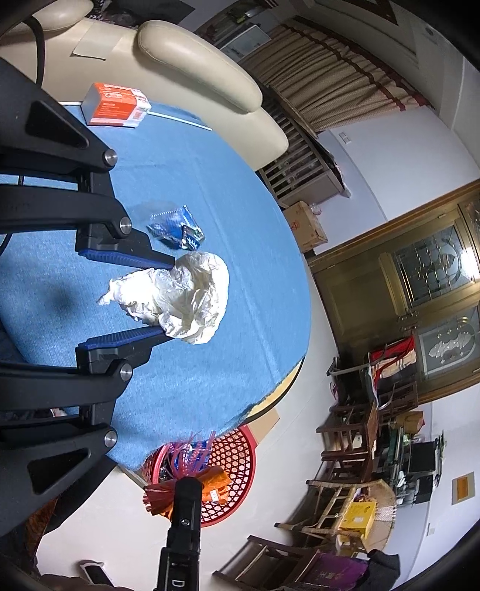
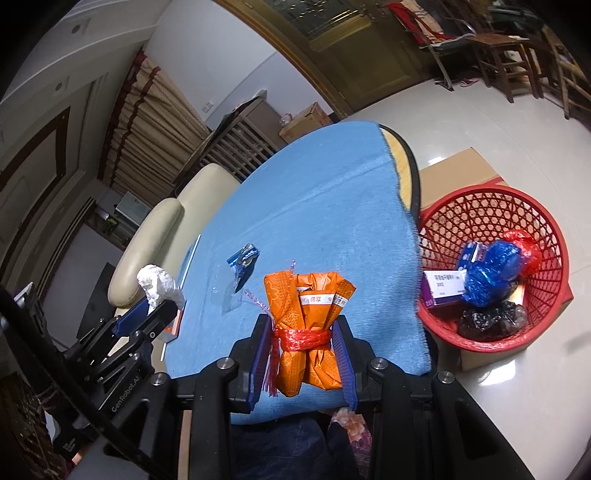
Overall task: Collect trash
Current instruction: 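Carry the orange wrapper and white tissue over the red basket with both tools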
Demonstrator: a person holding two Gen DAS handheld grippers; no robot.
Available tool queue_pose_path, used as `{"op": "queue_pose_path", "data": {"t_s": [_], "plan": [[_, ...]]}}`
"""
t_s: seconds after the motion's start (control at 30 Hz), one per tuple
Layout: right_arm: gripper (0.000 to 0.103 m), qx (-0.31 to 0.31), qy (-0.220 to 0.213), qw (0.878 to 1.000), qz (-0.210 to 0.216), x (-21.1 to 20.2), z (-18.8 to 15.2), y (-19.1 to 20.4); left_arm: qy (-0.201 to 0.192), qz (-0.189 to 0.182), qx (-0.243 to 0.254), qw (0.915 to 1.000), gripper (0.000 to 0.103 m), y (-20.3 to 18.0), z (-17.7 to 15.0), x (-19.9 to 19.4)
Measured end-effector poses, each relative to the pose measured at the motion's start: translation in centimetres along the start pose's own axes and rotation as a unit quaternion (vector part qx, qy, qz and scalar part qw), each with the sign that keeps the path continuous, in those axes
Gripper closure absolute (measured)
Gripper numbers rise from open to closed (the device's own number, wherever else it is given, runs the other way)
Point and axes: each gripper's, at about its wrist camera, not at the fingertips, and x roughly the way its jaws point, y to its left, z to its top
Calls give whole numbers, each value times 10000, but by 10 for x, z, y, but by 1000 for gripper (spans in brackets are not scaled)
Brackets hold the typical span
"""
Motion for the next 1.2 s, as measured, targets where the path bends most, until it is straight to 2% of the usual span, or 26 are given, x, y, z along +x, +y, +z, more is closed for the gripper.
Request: {"op": "queue_pose_path", "data": {"t_s": [0.33, 0.63, 0.83, 0.97, 1.2], "plan": [[67, 335, -89, 9994, -14, -9, 2, -32, 71, -82, 314, 9994, 70, -20, 7, 7], [67, 733, -293, 9967, -196, -25, 4, -72, 263, -510, 496, 9971, 70, -51, 17, 19], [67, 996, -470, 9932, -368, -38, 10, -98, 255, -740, 671, 9947, 70, -74, 27, 24], [67, 1069, -700, 9903, -551, -50, 15, -114, 361, -924, 782, 9920, 70, -93, 43, 32], [66, 1355, -1056, 9819, -801, -75, 24, -147, 77, -1364, 719, 9880, 70, -120, 80, 36]]}}
